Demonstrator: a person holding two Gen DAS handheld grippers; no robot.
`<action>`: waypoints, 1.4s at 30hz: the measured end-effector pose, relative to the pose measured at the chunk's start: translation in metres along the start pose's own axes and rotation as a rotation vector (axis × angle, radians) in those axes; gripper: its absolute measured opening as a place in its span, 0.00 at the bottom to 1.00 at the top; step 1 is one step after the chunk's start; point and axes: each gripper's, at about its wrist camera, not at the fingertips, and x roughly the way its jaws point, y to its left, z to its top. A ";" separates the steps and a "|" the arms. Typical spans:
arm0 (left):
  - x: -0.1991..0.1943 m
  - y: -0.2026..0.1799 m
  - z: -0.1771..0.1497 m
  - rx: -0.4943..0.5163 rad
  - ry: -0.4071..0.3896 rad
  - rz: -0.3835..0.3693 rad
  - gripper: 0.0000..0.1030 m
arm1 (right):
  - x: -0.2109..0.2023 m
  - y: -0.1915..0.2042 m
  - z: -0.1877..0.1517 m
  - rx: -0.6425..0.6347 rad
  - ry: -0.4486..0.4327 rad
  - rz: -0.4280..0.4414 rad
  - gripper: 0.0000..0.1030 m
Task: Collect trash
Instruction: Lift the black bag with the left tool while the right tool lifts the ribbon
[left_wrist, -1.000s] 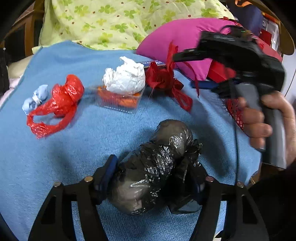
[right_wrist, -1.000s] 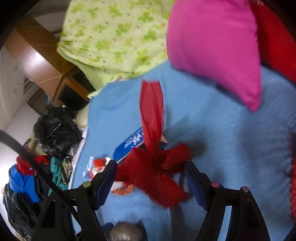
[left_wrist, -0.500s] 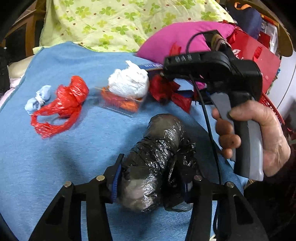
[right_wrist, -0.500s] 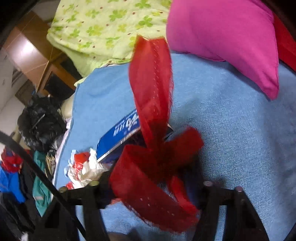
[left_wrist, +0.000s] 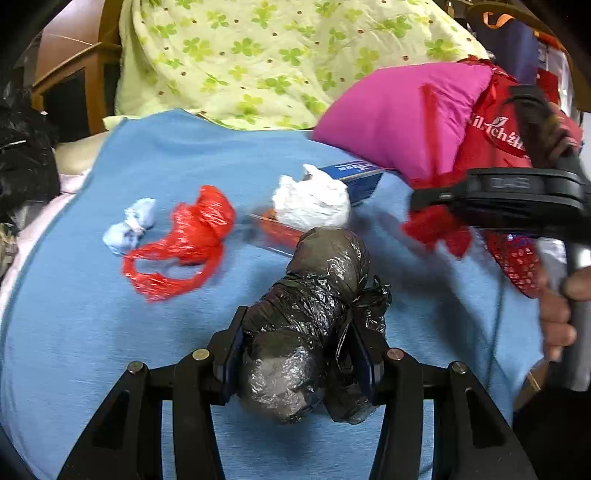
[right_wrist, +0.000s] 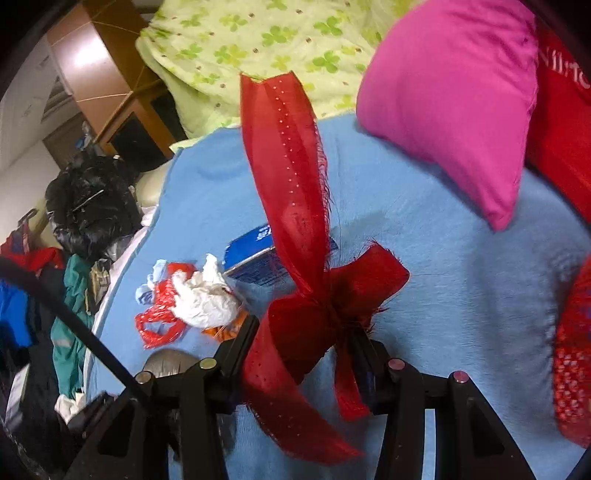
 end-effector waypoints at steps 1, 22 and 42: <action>-0.001 0.002 0.000 -0.003 -0.002 0.006 0.51 | -0.005 -0.001 0.000 -0.005 -0.008 0.003 0.49; -0.036 -0.009 0.014 0.039 -0.078 0.215 0.51 | -0.073 -0.001 -0.010 -0.046 -0.163 0.037 0.49; -0.079 -0.074 0.032 0.124 -0.125 0.277 0.51 | -0.139 -0.010 -0.038 -0.054 -0.284 0.075 0.49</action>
